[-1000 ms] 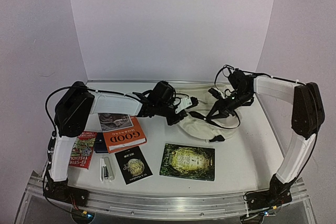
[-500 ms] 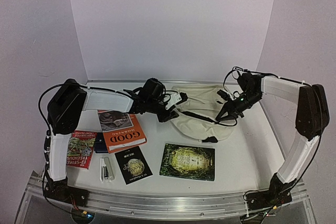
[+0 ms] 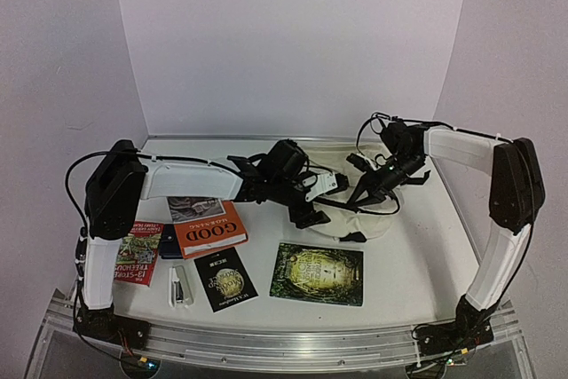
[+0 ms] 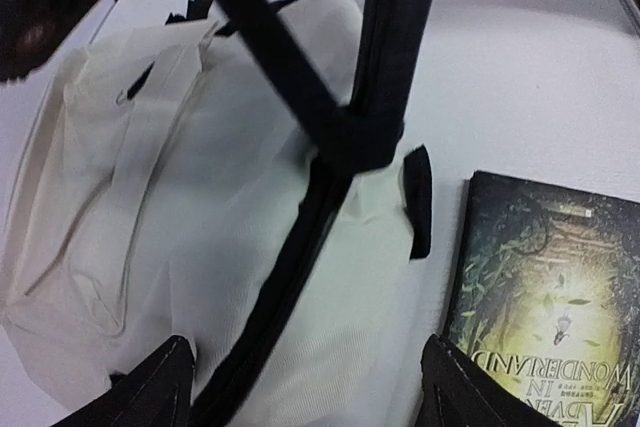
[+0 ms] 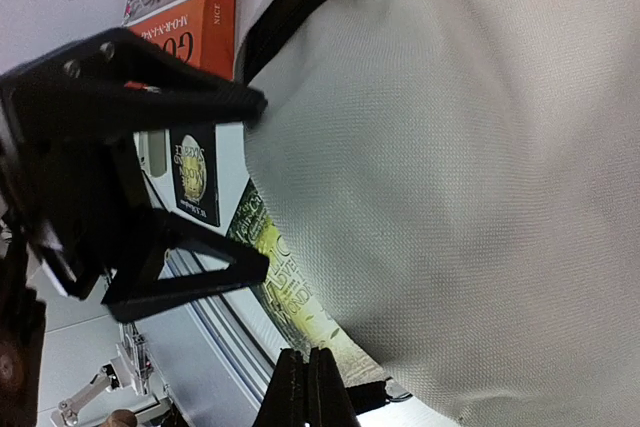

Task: Pack the student bag
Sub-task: Unzip the student bag at the center of the board.

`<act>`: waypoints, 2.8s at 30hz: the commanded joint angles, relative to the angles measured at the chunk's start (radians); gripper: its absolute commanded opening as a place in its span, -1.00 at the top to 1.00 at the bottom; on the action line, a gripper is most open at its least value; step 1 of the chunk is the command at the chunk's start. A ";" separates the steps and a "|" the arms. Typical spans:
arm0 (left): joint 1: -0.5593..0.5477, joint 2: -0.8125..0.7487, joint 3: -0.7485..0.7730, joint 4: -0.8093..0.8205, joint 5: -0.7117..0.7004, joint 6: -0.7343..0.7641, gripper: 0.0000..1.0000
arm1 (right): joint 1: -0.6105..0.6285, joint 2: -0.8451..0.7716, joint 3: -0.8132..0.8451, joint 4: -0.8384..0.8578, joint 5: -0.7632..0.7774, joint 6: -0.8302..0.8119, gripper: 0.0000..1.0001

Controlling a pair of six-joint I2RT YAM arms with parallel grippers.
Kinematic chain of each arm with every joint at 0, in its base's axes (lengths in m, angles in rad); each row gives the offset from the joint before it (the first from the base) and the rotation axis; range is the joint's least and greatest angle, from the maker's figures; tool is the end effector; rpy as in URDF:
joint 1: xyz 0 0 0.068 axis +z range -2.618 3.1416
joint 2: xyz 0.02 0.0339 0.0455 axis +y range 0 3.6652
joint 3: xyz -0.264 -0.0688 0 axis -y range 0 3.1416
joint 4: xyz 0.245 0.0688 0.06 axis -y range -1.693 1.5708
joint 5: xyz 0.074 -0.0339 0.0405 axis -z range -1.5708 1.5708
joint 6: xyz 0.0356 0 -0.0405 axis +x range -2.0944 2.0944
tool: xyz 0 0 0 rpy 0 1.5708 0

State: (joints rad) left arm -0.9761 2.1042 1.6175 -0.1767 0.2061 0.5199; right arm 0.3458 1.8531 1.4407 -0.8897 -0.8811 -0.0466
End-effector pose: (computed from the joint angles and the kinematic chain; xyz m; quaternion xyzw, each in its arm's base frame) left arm 0.2655 -0.4055 0.2122 0.6412 0.6247 -0.1886 0.4038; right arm 0.3366 0.1505 0.2306 -0.2308 0.8680 0.4359 0.0568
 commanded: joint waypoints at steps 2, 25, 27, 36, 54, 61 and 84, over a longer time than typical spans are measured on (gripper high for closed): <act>0.006 0.054 0.126 0.001 -0.025 0.033 -0.38 | 0.006 0.005 0.044 0.001 -0.027 0.021 1.00; 0.057 -0.075 -0.081 0.034 -0.095 0.039 1.00 | -0.208 -0.080 -0.076 -0.011 0.078 -0.073 1.00; 0.065 -0.090 -0.100 0.040 -0.102 0.041 1.00 | -0.238 -0.071 -0.077 -0.012 0.087 -0.086 1.00; 0.104 -0.143 -0.162 0.063 -0.117 0.039 1.00 | -0.335 0.003 -0.022 -0.015 0.132 -0.141 1.00; 0.087 -0.145 -0.112 0.054 -0.090 0.009 0.01 | -0.328 0.038 0.001 -0.011 -0.036 -0.098 1.00; 0.010 -0.044 0.061 0.006 -0.028 -0.026 -0.43 | -0.237 0.011 -0.013 -0.009 -0.041 -0.071 1.00; -0.058 0.164 0.269 0.001 0.022 -0.042 0.99 | -0.235 0.155 0.089 0.030 0.075 -0.045 1.00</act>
State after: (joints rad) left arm -1.0283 2.3661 1.9284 -0.2398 0.2083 0.4738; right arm 0.1223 1.9472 1.4772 -0.8789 -0.8909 -0.0782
